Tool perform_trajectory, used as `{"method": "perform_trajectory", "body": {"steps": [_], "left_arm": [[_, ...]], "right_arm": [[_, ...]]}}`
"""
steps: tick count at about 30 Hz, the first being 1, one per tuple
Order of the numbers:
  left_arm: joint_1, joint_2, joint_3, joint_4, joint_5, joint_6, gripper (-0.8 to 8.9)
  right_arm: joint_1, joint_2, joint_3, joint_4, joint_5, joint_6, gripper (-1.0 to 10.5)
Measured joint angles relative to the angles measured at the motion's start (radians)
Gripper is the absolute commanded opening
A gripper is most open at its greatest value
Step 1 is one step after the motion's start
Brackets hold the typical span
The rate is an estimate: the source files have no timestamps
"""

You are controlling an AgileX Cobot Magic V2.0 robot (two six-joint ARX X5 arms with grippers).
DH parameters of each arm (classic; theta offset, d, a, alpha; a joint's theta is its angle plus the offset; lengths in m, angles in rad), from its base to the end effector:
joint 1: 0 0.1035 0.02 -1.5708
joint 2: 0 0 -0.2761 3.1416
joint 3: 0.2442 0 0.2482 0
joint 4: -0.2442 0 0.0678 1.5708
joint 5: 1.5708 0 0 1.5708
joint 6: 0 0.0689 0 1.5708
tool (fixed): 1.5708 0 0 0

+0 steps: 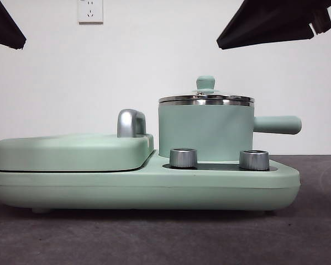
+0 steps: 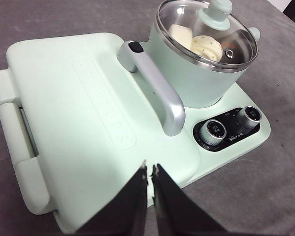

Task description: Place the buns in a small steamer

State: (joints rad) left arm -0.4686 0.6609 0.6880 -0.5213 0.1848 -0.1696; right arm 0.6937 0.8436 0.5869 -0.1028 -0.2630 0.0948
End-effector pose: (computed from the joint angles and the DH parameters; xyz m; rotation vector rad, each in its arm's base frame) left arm 0.1375 -0.0838 0.2752 -0.0891 0.5504 -0.5955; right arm 0.1503 0.1483 0.2594 0.0067 0.4091 0.9274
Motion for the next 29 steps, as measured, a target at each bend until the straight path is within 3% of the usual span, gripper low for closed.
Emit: {"method": "perform_trajectory", "body": {"steps": [12,15,18,29], "left_arm": [[0.0,0.0,0.0,0.008,0.0,0.001,0.21],[0.021,-0.024,-0.015,0.026,-0.004,0.045,0.2],[0.083,-0.113,-0.113,0.126,-0.007,0.072,0.2],[0.333,-0.521,-0.564,0.427,-0.028,0.046,0.2]], "right_arm": [[0.0,0.0,0.0,-0.001,0.001,0.0,0.1],[0.0,0.0,0.0,-0.001,0.001,0.0,0.1],[0.0,-0.001,0.0,-0.001,0.001,0.0,0.1],[0.0,-0.001,0.0,-0.001,0.001,0.0,0.1]]}}
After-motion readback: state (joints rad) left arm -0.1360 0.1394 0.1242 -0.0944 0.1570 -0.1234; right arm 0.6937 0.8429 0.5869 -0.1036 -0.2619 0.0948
